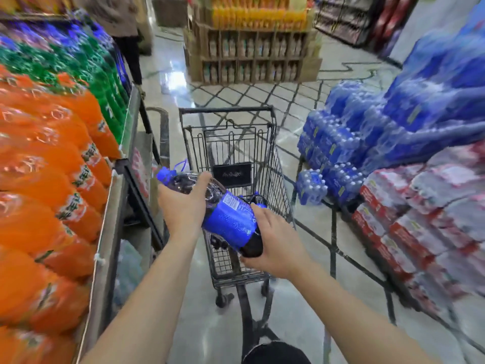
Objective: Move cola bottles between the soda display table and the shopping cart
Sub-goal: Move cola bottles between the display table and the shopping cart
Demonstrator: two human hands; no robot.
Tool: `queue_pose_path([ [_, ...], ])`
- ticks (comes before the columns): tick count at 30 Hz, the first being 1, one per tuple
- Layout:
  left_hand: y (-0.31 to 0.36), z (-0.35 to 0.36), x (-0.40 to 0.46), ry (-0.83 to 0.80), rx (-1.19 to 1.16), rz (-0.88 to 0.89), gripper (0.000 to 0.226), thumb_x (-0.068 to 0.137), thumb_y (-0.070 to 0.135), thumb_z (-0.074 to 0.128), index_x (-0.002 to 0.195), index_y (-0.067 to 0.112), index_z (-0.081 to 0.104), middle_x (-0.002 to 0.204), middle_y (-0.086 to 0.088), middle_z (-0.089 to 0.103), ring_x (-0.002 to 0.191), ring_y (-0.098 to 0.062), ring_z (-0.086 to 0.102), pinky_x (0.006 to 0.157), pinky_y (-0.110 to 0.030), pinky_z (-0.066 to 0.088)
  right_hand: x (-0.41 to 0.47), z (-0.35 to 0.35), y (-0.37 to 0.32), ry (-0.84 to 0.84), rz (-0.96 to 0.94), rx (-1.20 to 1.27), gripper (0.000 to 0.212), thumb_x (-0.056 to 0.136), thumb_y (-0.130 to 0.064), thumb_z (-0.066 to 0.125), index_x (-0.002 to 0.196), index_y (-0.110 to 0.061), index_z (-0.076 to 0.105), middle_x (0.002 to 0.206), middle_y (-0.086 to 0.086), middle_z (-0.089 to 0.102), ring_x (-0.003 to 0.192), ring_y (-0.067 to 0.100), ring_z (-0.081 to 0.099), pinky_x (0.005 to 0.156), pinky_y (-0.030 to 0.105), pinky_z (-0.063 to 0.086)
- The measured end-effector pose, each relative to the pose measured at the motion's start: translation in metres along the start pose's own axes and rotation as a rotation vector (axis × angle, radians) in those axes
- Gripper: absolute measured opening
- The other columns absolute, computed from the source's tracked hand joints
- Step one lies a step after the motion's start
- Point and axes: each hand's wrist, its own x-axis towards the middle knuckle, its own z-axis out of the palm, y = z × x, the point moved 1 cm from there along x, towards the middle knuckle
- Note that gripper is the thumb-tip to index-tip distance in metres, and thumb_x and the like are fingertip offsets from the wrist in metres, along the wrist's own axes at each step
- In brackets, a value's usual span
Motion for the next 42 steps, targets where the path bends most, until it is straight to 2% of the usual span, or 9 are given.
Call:
queue_pose_path([
  [3, 0.017, -0.023, -0.027, 0.035, -0.070, 0.037, 0.072, 0.080, 0.039, 0.089, 0.135, 0.004, 0.057, 0.121, 0.001, 0.060, 0.106, -0.011, 0.055, 0.094, -0.017, 0.037, -0.025, -0.022, -0.012, 0.045, -0.045, 0.024, 0.117, 0.065, -0.061, 0.074, 0.160, -0.014, 0.025, 0.152, 0.006, 0.044, 0.130, 0.031, 0.050, 0.104, 0.047, 0.048],
  [8, 0.040, -0.057, -0.081, 0.114, -0.130, 0.135, 0.090, 0.068, 0.062, 0.087, 0.138, 0.012, 0.058, 0.131, -0.001, 0.068, 0.122, -0.018, 0.065, 0.114, -0.038, 0.046, -0.064, -0.053, -0.019, 0.084, -0.147, 0.024, 0.117, 0.066, -0.057, 0.080, 0.161, -0.016, 0.026, 0.151, 0.003, 0.045, 0.130, 0.029, 0.049, 0.108, 0.040, 0.043],
  [11, 0.047, -0.077, -0.115, 0.180, -0.134, 0.141, 0.090, 0.063, 0.070, 0.081, 0.131, 0.015, 0.059, 0.127, -0.002, 0.069, 0.119, -0.022, 0.066, 0.111, -0.044, 0.049, -0.087, -0.068, -0.020, 0.095, -0.223, 0.000, 0.118, 0.067, -0.059, 0.081, 0.162, -0.018, 0.023, 0.155, 0.002, 0.042, 0.135, 0.027, 0.046, 0.109, 0.037, 0.040],
  [20, 0.052, -0.161, -0.215, 0.416, -0.121, 0.127, 0.079, 0.082, 0.049, 0.085, 0.137, 0.003, 0.052, 0.133, -0.010, 0.061, 0.126, -0.028, 0.059, 0.108, -0.036, 0.044, -0.152, -0.087, -0.047, 0.033, -0.490, 0.020, 0.123, 0.067, -0.060, 0.083, 0.163, -0.015, 0.021, 0.159, 0.007, 0.039, 0.141, 0.032, 0.041, 0.116, 0.045, 0.036],
  [25, 0.047, -0.219, -0.255, 0.531, -0.102, 0.150, 0.100, 0.063, 0.077, 0.078, 0.135, 0.012, 0.054, 0.130, -0.007, 0.066, 0.122, -0.025, 0.064, 0.111, -0.044, 0.048, -0.182, -0.079, -0.085, 0.012, -0.608, 0.054, 0.122, 0.066, -0.063, 0.077, 0.163, -0.015, 0.020, 0.155, 0.007, 0.042, 0.134, 0.034, 0.046, 0.108, 0.049, 0.044],
  [33, 0.027, -0.317, -0.289, 0.655, -0.097, 0.070, 0.083, 0.085, 0.053, 0.082, 0.138, -0.001, 0.050, 0.139, -0.018, 0.057, 0.133, -0.033, 0.053, 0.112, -0.039, 0.039, -0.220, -0.063, -0.164, -0.031, -0.780, 0.034, 0.122, 0.073, -0.069, 0.073, 0.164, -0.022, 0.007, 0.160, 0.000, 0.032, 0.140, 0.028, 0.039, 0.112, 0.045, 0.042],
  [36, 0.013, -0.357, -0.296, 0.697, -0.114, 0.036, 0.086, 0.083, 0.058, 0.082, 0.139, 0.002, 0.049, 0.138, -0.014, 0.059, 0.130, -0.031, 0.056, 0.113, -0.043, 0.043, -0.229, -0.053, -0.199, -0.045, -0.828, 0.007, 0.122, 0.074, -0.071, 0.070, 0.164, -0.023, 0.005, 0.160, 0.002, 0.034, 0.140, 0.029, 0.040, 0.113, 0.046, 0.040],
  [39, 0.000, -0.414, -0.303, 0.737, -0.135, 0.009, 0.080, 0.084, 0.052, 0.083, 0.140, 0.006, 0.049, 0.129, -0.002, 0.059, 0.120, -0.019, 0.058, 0.105, -0.030, 0.042, -0.244, -0.035, -0.249, -0.055, -0.879, -0.006, 0.123, 0.071, -0.070, 0.072, 0.164, -0.021, 0.008, 0.159, 0.004, 0.036, 0.138, 0.031, 0.042, 0.112, 0.047, 0.042],
  [42, -0.017, -0.476, -0.306, 0.776, -0.125, -0.033, 0.068, 0.083, 0.048, 0.086, 0.127, 0.009, 0.052, 0.123, -0.002, 0.061, 0.115, -0.020, 0.061, 0.102, -0.030, 0.045, -0.263, -0.010, -0.304, -0.081, -0.923, 0.010, 0.126, 0.067, -0.073, 0.070, 0.164, -0.020, 0.009, 0.157, 0.003, 0.037, 0.136, 0.032, 0.043, 0.111, 0.049, 0.043],
])
